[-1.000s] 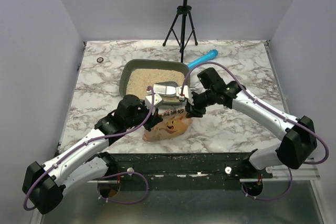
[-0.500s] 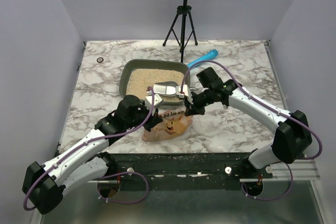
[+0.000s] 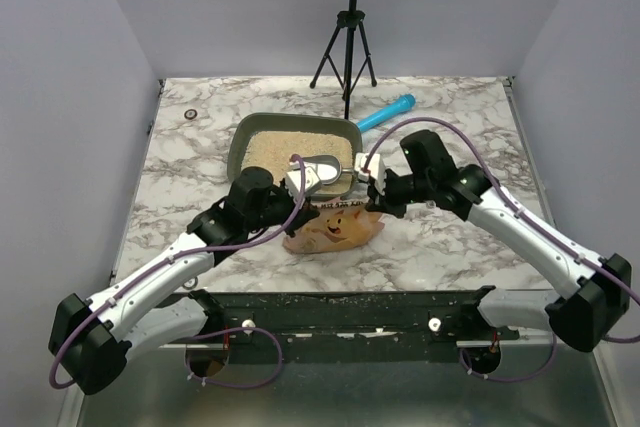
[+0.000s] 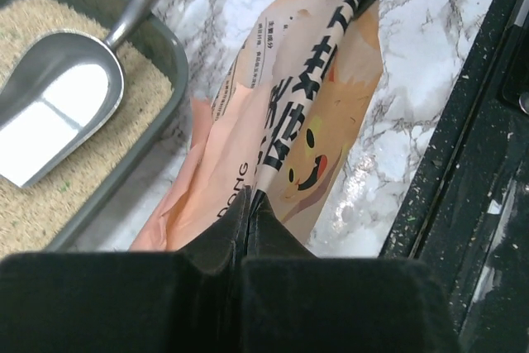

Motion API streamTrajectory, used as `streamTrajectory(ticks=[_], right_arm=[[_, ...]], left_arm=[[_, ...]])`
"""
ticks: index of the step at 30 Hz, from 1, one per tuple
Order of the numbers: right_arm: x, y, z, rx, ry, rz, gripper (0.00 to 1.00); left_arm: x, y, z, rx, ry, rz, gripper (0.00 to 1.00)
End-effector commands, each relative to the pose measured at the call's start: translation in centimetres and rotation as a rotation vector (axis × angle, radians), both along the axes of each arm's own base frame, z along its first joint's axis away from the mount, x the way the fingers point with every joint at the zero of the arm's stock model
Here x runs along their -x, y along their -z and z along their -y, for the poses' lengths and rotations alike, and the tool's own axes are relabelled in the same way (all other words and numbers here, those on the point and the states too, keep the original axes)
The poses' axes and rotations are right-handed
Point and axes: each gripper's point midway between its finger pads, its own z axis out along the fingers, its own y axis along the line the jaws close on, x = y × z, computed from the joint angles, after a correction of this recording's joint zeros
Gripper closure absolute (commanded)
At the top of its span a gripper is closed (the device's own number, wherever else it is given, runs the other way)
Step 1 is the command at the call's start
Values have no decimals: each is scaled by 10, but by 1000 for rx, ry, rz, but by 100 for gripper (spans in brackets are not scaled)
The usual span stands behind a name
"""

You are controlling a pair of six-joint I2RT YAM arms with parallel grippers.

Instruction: Fill the litter box with clean litter

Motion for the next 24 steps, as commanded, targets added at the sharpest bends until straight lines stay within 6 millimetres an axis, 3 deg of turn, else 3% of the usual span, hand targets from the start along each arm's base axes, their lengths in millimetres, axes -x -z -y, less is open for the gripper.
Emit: streamTrajectory(ticks=[1,7,9,12,14,16,19,20,22,24], right_arm=[[-3,-13,13,-71,156,33,100],[9,27,23,-79,296,-90,98],[3,29,24,-89,353,-88,77],[-7,13,24,-115,395,-59,61],[-9,0,24,-144,392,-26,60],[-23,-17,32,-191,480,43,56],[-46,-51,52,-286,673,146,51],[-54,-64,65,-305,774,183,37],[-66,-78,82,-301,913,211,27],[-75,-79,91,-227,971,214,27]], left_arm=[[-30,-45,3,19,-15,216,100],[-22,0,9,-11,60,159,100],[-18,12,9,-17,56,115,100],[-17,21,9,-25,41,74,100],[-17,25,7,-49,25,67,100],[-15,29,4,-72,12,70,100],[-12,25,4,-75,12,91,100],[-11,23,4,-72,10,98,100],[-11,18,5,-60,15,106,100],[-10,16,7,-51,17,106,100]])
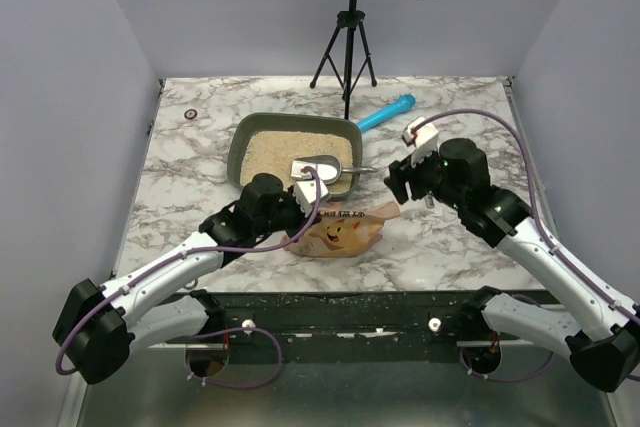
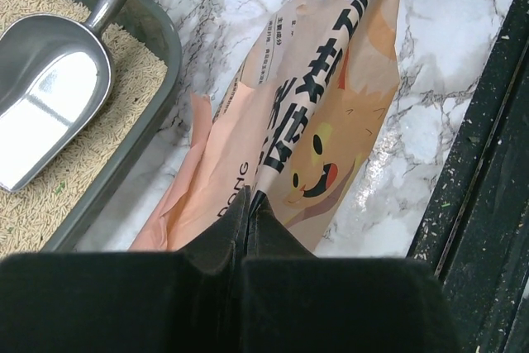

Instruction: Fill the litter box with clean litter

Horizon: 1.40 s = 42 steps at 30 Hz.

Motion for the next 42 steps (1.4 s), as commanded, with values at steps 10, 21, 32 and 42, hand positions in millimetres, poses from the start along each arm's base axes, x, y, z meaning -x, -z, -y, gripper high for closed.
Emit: streamTrajectory(ticks=[10,21,32,42], right_arm=[[-80,45,62,238,590,-245,32],[-101,121,86,382,653,-450,37],[-105,161,100,428,671,-530,45],[-112,174,105,451,689,-550,47]], left_arm=[[-2,-20,1,29,-44,60,100],[-1,-21,1,24,-44,67,100],[-1,-20,0,19,-46,66,100],[-1,-17,2,13,-40,57,100]])
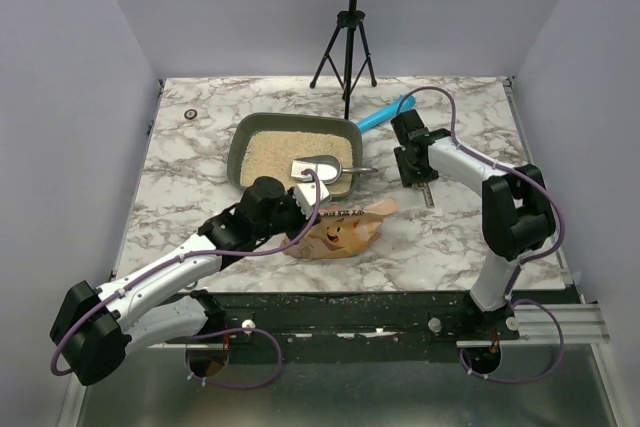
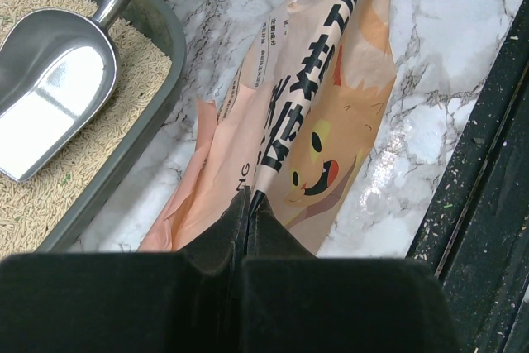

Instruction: Fill the litter box with clean litter

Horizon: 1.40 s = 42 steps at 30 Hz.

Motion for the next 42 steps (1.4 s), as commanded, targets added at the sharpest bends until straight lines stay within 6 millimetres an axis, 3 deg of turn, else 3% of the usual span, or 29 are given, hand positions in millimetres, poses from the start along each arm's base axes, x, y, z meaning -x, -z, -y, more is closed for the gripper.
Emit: streamTrajectory(ticks=[1,32,38,42], right_arm=[[-12,-1,2,8,13,15,48],[-21,21,8,50,39,-45,57],[-21,25,12,69,45,-54,63],[-21,24,11,60,47,-55,74]], left_arm=[[-7,-14,2,26,-19,45,100],[-7,-8,3,8,-17,29,100],[-7,-8,3,8,-17,29,100],[-7,-9,3,10,-17,28,100]])
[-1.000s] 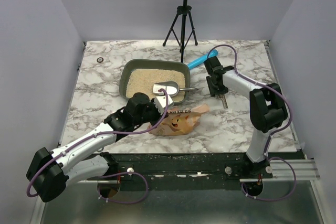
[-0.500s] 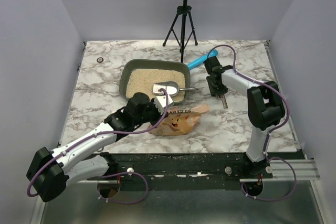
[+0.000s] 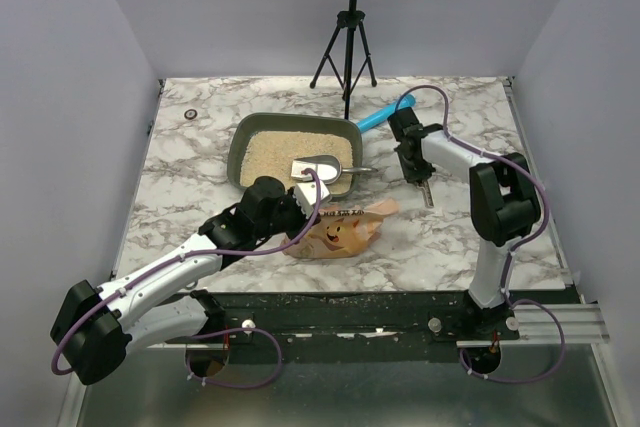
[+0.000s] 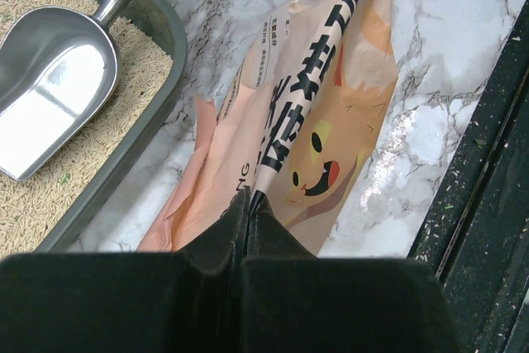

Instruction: Fill the litter box with clean litter

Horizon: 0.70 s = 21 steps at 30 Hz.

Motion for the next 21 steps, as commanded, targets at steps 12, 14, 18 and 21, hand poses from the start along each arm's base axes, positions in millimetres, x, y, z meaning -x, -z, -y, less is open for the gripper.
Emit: streamTrajectory(ticks=[12,14,18,21], right_arm=[[-6,-17,10,-2,34,42,100],[-6,-25,13,6,44,68,100],[-7,-44,13,-10,48,120,100],[-8,-62,11,-39,46,170,100]], left_arm=[[-7,-11,2,12,-20,35,100],[-7,-10,1,8,-23,32,100],[-8,-10,1,4,-23,33,91],[-5,-13,1,5,-7,35,73]])
